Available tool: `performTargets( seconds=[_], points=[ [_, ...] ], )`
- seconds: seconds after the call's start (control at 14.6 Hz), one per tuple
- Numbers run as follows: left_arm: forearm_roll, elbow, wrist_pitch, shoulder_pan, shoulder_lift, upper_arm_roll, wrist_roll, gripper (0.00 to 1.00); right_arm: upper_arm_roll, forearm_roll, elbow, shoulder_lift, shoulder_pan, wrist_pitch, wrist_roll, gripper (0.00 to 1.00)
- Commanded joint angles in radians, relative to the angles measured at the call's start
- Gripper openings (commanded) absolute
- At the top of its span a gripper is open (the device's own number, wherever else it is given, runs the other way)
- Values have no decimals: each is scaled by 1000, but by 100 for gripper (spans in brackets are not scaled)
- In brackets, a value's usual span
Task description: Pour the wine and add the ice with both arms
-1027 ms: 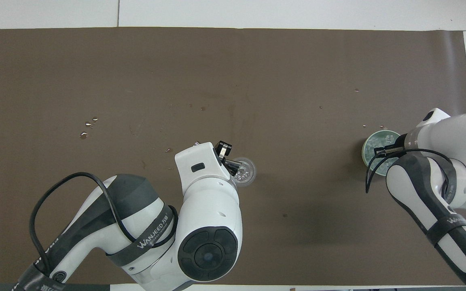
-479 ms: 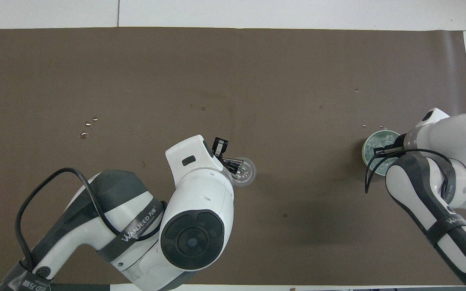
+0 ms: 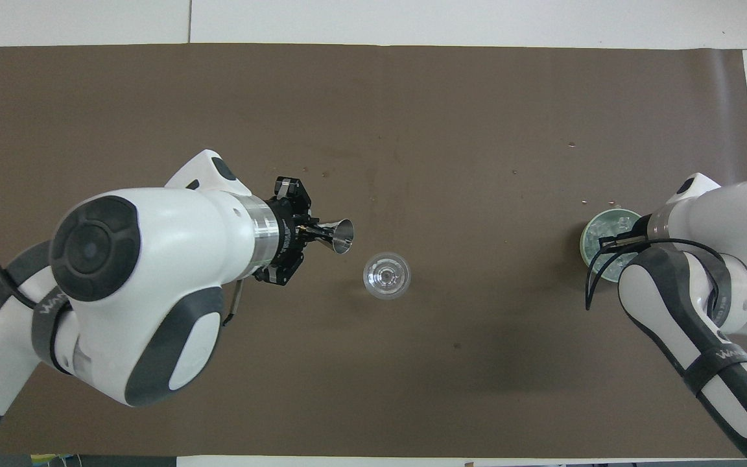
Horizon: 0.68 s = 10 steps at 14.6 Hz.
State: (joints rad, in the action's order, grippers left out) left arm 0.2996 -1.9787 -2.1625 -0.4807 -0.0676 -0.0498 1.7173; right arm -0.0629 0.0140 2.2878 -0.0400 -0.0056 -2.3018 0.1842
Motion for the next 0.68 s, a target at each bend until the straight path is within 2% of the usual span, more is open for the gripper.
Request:
performTargets(
  seconds=[0.0, 0.07, 0.21, 0.41, 0.62],
  points=[
    [274, -76, 76, 149, -56, -5, -323, 0, 5, 6, -117, 20, 12, 166, 18, 3],
    [356, -130, 79, 195, -85, -4, -444, 0, 8, 6, -164, 20, 15, 227, 14, 3],
    [450, -157, 120, 278, -83, -2, -545, 0, 35, 6, -270, 22, 48, 338, -32, 3],
    [640, -155, 234, 462, -15, -2, -741, 0, 75, 9, -439, 9, 163, 467, -248, 4],
    [742, -131, 291, 595, 72, -2, -783, 0, 77, 23, -562, -30, 338, 490, -510, 4]
  ],
)
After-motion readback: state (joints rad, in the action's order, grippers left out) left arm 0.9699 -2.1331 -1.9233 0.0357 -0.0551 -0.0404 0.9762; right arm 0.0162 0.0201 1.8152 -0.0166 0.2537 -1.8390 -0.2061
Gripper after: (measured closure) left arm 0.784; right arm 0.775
